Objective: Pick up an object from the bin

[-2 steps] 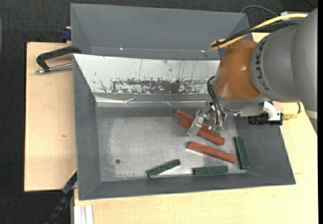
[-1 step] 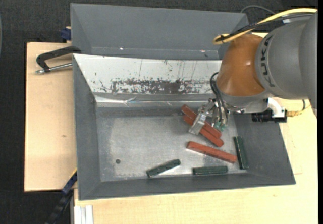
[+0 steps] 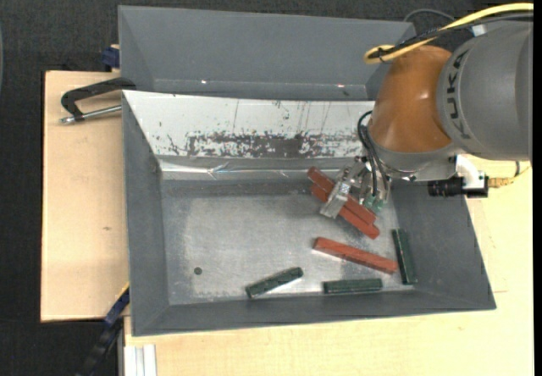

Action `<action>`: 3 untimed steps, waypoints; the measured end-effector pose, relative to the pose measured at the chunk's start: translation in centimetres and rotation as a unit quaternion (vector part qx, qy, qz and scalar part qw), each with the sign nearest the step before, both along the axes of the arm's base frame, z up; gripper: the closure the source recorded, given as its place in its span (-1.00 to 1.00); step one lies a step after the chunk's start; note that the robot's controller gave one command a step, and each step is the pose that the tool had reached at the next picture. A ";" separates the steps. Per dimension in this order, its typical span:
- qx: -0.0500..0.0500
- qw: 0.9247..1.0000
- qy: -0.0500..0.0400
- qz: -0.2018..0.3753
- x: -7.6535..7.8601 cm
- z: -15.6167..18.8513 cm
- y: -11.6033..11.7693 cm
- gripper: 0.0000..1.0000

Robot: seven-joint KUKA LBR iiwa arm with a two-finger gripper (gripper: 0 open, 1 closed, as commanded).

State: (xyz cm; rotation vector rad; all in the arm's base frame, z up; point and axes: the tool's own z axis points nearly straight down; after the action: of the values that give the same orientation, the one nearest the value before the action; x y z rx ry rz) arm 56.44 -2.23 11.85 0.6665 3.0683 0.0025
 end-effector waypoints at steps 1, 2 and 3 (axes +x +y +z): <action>0.000 1.000 -0.004 0.000 0.1 1.0 0.0 1.00; 0.000 1.000 -0.003 0.000 0.0 1.4 0.0 1.00; 0.000 1.000 -0.001 0.000 0.0 1.8 0.0 1.00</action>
Offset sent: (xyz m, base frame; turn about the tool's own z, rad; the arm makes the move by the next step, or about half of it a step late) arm 0.0001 0.0000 0.0043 0.0000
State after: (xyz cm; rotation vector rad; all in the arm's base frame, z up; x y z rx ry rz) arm 56.43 -2.19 13.64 0.6652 3.0668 0.0034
